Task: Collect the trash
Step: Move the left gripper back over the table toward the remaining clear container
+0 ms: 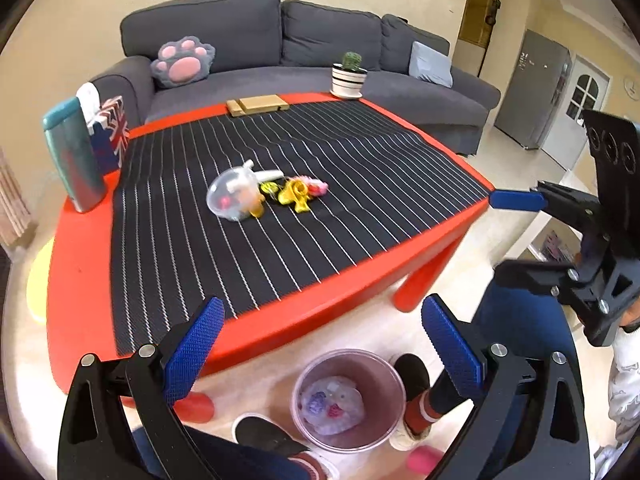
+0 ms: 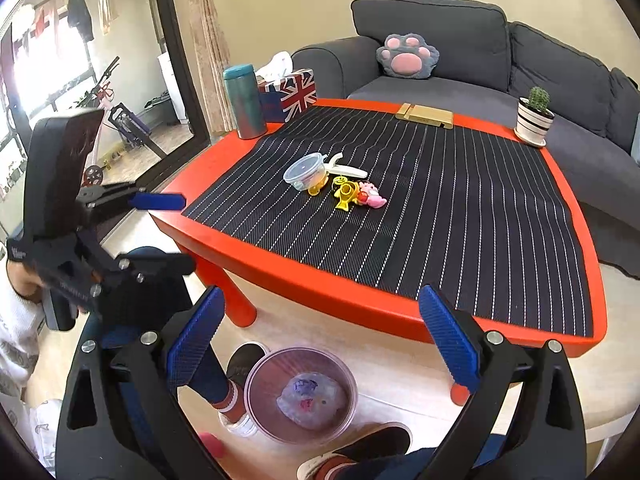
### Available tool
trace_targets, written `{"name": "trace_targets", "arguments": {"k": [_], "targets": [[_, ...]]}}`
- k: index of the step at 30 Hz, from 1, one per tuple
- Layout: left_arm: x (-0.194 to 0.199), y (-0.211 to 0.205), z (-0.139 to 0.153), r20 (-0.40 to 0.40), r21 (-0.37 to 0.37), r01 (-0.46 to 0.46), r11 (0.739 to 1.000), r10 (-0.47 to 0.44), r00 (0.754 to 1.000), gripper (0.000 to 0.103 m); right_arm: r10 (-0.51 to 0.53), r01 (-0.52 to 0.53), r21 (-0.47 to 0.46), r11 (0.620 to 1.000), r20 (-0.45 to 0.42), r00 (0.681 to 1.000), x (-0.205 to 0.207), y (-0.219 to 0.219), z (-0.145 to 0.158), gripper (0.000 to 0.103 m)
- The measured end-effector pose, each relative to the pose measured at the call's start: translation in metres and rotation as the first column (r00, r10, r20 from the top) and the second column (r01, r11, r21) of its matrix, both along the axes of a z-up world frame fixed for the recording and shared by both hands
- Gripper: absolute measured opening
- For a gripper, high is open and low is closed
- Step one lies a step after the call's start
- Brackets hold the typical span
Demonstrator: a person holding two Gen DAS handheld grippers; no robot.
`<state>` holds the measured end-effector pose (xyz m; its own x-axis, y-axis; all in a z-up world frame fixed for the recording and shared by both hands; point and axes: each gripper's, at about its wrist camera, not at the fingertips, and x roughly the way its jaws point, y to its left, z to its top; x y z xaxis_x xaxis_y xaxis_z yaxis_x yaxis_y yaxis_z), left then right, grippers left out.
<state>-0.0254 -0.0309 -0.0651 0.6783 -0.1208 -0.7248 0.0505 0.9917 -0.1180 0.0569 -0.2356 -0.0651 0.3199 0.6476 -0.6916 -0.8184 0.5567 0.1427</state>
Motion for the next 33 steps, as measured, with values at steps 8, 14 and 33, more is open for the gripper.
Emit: {"name": "trace_targets", "arguments": {"k": [8, 14, 33], "targets": [[0.031, 0.025, 0.007, -0.014, 0.008, -0.032, 0.999, 0.032, 0.999, 0.095, 0.011, -0.011, -0.006, 1.000, 0.001, 1.000, 0.010, 0.011, 0.004, 0.096], [0.058, 0.042, 0.009, -0.029, 0.001, -0.062, 0.998, 0.062, 0.998, 0.095, 0.014, -0.014, -0.013, 1.000, -0.003, 1.000, 0.013, 0.013, 0.002, 0.096], [0.147, 0.085, -0.028, -0.225, -0.118, -0.175, 0.977, 0.146, 0.963, 0.095, 0.000, 0.000, -0.017, 1.000, -0.011, 1.000, 0.022, 0.006, -0.002, 0.096]]}}
